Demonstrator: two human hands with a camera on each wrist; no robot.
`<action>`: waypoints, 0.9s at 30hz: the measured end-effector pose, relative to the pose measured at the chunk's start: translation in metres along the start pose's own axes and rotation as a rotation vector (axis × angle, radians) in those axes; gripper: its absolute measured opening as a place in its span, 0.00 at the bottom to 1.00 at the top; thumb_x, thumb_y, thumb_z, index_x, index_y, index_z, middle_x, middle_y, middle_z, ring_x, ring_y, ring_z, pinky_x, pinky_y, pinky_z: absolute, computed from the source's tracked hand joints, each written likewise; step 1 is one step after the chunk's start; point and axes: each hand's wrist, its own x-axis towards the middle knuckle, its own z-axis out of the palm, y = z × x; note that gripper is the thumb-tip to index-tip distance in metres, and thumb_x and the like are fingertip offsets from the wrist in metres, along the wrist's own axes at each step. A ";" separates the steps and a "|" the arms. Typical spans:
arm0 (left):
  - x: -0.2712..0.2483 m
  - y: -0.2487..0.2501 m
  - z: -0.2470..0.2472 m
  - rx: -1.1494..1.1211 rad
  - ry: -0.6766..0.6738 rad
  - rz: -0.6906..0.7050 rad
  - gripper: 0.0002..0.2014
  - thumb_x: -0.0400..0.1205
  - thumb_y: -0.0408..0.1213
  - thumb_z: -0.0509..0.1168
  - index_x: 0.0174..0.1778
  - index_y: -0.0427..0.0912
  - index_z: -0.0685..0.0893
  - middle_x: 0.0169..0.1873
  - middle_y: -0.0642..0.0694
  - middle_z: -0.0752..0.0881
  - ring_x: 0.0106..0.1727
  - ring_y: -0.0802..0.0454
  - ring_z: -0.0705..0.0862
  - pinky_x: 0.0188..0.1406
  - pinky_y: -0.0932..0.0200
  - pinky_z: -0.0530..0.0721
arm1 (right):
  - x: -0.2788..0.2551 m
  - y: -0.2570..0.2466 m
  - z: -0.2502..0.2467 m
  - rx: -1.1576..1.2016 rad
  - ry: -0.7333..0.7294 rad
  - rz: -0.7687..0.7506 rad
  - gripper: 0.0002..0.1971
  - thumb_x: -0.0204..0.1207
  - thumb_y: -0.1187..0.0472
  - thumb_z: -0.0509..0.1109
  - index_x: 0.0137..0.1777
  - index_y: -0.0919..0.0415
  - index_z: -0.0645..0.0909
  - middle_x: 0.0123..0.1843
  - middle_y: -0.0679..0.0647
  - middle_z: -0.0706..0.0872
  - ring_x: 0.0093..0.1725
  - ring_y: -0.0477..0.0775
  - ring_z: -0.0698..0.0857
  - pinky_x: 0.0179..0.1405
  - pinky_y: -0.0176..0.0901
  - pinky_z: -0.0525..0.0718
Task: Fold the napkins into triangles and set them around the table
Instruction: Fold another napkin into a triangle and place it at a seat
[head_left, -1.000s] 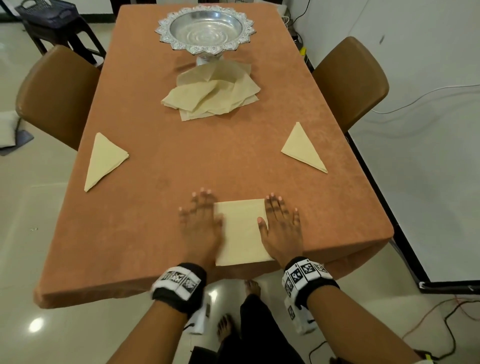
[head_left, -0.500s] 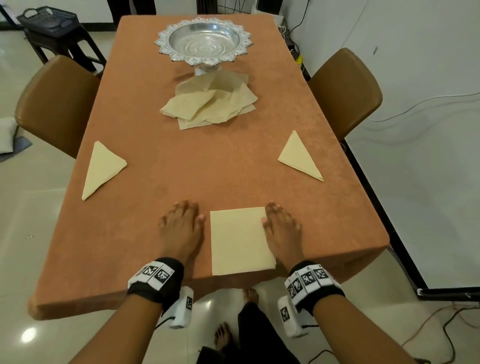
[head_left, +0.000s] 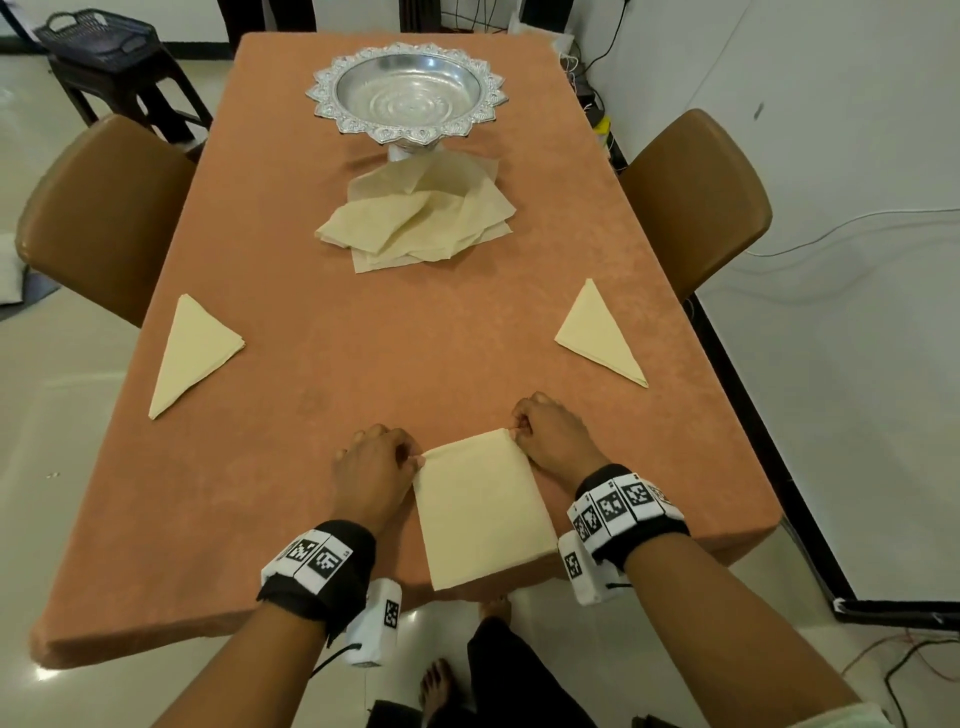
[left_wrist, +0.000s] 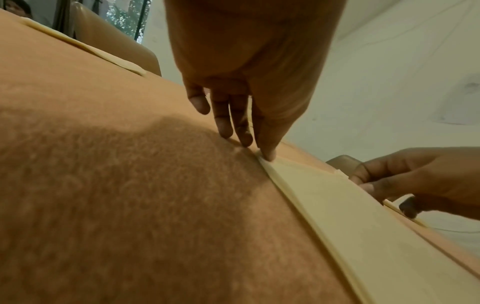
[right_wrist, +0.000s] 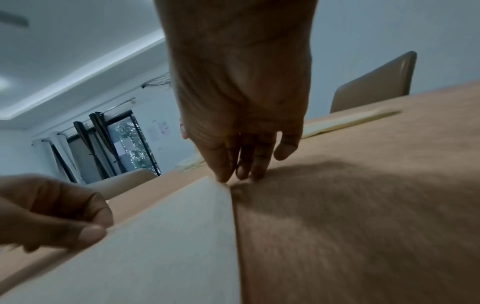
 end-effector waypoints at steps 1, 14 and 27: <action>-0.001 -0.001 0.000 -0.027 0.010 -0.009 0.05 0.80 0.46 0.67 0.50 0.54 0.82 0.45 0.55 0.79 0.53 0.51 0.77 0.48 0.52 0.71 | 0.003 -0.002 -0.004 -0.006 -0.048 -0.003 0.11 0.77 0.59 0.64 0.58 0.56 0.77 0.57 0.51 0.79 0.58 0.55 0.78 0.56 0.48 0.76; 0.001 -0.011 0.001 -0.166 -0.031 -0.114 0.04 0.79 0.44 0.68 0.39 0.55 0.80 0.37 0.57 0.82 0.40 0.57 0.79 0.40 0.53 0.83 | 0.036 -0.015 -0.027 0.070 -0.302 0.045 0.12 0.83 0.56 0.60 0.60 0.60 0.79 0.55 0.54 0.85 0.55 0.56 0.82 0.54 0.46 0.77; -0.006 -0.008 -0.009 -0.149 -0.100 -0.117 0.05 0.78 0.44 0.70 0.37 0.52 0.81 0.34 0.57 0.82 0.37 0.57 0.79 0.30 0.60 0.72 | 0.050 -0.032 -0.024 -0.083 -0.264 -0.155 0.10 0.74 0.64 0.70 0.54 0.59 0.81 0.57 0.57 0.84 0.55 0.57 0.81 0.47 0.41 0.73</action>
